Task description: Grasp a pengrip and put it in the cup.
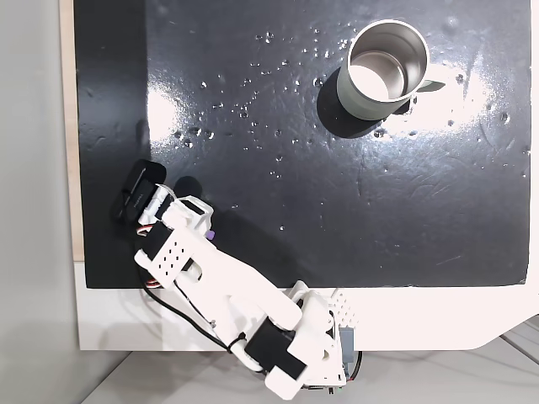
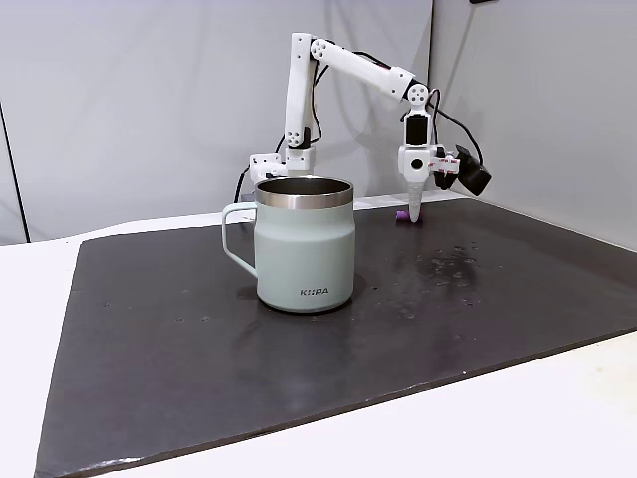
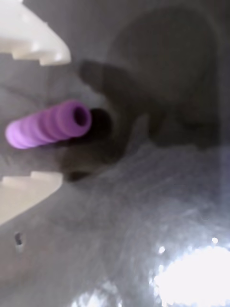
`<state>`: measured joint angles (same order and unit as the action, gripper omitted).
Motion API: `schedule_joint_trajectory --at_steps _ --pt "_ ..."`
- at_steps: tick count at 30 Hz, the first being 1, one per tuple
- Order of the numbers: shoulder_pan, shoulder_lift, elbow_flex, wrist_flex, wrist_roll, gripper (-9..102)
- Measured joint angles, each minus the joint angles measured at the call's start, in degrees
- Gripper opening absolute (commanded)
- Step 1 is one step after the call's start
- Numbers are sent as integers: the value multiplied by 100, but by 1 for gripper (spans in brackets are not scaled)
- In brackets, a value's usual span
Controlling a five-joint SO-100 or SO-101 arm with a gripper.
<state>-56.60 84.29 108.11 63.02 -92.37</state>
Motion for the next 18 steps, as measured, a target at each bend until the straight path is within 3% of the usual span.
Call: schedule_joint_trajectory --at_steps 11,18 --pt "0 114 431 -378 26 15" --pt "0 290 677 -422 0 0"
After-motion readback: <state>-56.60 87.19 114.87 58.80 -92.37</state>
